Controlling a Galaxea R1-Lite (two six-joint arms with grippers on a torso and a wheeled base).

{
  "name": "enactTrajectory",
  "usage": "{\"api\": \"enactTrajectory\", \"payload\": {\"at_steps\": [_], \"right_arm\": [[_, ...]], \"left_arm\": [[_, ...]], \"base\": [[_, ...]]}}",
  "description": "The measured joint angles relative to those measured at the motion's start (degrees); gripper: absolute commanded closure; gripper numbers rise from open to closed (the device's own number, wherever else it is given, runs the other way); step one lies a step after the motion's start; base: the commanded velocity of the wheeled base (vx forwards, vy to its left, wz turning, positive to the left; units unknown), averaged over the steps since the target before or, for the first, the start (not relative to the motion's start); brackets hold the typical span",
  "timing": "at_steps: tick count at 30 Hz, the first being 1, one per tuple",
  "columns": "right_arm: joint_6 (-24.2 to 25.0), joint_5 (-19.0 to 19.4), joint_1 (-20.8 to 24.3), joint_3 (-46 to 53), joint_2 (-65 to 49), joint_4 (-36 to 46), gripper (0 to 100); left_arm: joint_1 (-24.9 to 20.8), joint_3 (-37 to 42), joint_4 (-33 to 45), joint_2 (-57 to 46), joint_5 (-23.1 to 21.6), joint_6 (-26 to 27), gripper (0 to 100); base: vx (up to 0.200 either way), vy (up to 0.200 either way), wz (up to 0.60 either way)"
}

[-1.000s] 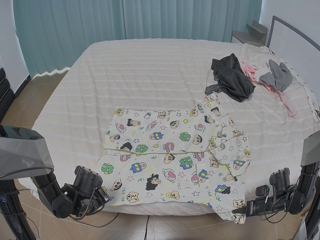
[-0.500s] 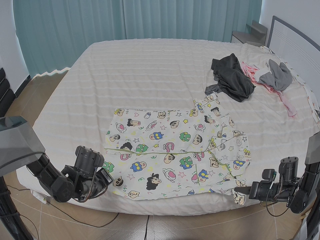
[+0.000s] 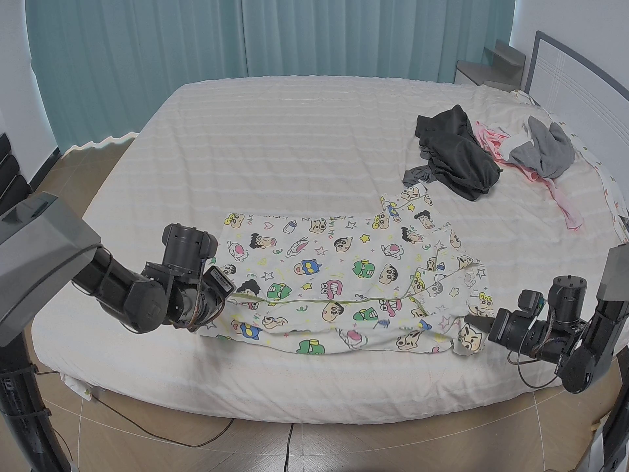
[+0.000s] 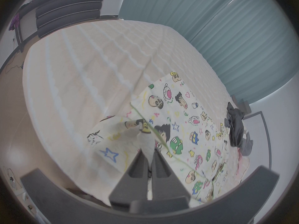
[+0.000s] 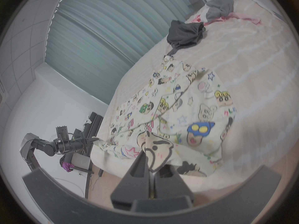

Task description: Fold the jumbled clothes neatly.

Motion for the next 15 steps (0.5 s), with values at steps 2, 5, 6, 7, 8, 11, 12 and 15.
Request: {"api": "enactTrajectory", "payload": {"at_steps": [2, 5, 6, 7, 8, 11, 12, 15], "right_arm": [[0.3, -0.9, -0.1, -2.2, 0.9, -0.1, 100], [0.6, -2.4, -0.3, -5.7, 2.9, -0.2, 100], [0.7, -2.7, -0.3, -6.5, 3.5, -0.3, 100], [0.7, -2.9, -0.4, -7.3, 4.1, -0.3, 100], [0.8, -3.1, -0.4, -8.0, 4.9, -0.3, 100], [1.5, -3.6, -0.5, -9.8, 6.6, -0.5, 100], [2.4, -3.7, -0.5, -10.3, 7.1, -0.7, 100], [4.9, -4.0, -0.5, -11.4, 8.2, -2.7, 100]], "left_arm": [[0.5, -3.1, 0.5, 1.9, 0.0, 0.0, 100], [1.1, -7.9, 1.7, 5.2, 0.0, 0.0, 100], [1.2, -9.3, 2.0, 6.1, 0.0, 0.0, 100], [1.4, -10.7, 2.3, 7.0, 0.0, -0.1, 100], [1.6, -12.2, 2.7, 8.1, 0.0, -0.1, 100], [2.3, -15.9, 3.6, 10.8, 0.0, -0.2, 100], [2.6, -16.9, 3.8, 11.6, 0.0, -0.3, 100], [3.2, -18.8, 3.9, 13.3, 0.1, -0.4, 100]], "base": [[0.0, 0.0, 0.0], [0.0, 0.0, 0.0], [0.0, 0.0, 0.0], [0.0, 0.0, 0.0], [0.0, 0.0, 0.0], [0.0, 0.0, 0.0], [0.0, 0.0, 0.0], [0.0, 0.0, 0.0]]}}
